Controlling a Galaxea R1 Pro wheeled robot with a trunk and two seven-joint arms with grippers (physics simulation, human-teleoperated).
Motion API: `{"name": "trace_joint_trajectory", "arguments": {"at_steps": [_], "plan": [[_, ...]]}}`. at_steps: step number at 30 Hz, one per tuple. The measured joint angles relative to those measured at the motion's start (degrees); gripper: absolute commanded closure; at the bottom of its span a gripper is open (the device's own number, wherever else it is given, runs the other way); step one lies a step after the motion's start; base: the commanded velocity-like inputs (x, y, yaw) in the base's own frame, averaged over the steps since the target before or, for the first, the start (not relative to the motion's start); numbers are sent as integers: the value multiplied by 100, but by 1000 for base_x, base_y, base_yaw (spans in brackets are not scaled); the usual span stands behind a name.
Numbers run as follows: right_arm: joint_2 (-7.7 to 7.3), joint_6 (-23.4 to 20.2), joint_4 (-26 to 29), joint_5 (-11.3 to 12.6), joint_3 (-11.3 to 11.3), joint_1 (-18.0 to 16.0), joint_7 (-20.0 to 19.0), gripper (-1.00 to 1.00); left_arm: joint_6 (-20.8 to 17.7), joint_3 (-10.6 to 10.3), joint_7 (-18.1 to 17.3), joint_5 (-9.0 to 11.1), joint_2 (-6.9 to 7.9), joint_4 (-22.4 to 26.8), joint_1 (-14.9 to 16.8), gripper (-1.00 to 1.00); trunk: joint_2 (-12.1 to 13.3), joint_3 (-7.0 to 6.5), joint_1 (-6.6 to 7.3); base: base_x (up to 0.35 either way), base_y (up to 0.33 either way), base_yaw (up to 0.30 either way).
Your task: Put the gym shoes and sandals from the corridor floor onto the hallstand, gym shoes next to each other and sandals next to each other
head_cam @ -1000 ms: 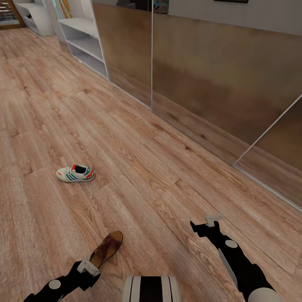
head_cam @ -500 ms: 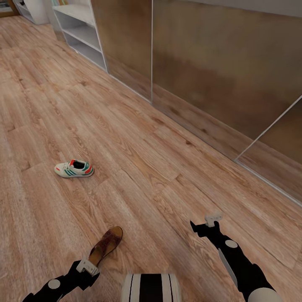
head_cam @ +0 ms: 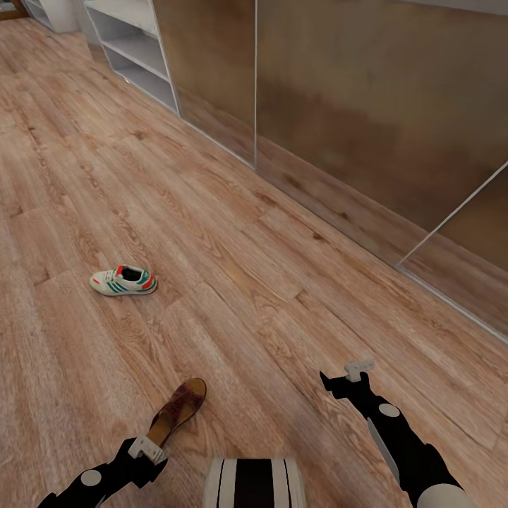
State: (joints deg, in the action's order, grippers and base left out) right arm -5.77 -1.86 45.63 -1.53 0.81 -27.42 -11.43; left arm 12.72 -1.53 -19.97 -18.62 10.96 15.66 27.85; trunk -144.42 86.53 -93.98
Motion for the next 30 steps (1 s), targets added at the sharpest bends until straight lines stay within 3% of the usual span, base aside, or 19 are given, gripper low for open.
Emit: {"name": "trace_joint_trajectory", "arguments": {"at_steps": [8, 21, 22, 30], "plan": [[0, -3, 0, 1, 0, 0, 0, -100, 0, -1, 0, -1, 5, 0, 2, -100, -8, 135, -16, 0, 0, 0], [0, -3, 0, 2, 0, 0, 0, -100, -9, 0, 3, 0, 17, 0, 5, -100, -8, 136, -15, 0, 0, 0], [0, -3, 0, 2, 0, 0, 0, -100, -11, 5, 7, 0, 18, 0, 8, 100, -8, 136, -15, 0, 0, 0], [0, -4, 0, 2, 0, 0, 0, -100, -16, -3, 5, 13, 17, 0, 8, 100, -8, 136, -15, 0, 0, 0]]}}
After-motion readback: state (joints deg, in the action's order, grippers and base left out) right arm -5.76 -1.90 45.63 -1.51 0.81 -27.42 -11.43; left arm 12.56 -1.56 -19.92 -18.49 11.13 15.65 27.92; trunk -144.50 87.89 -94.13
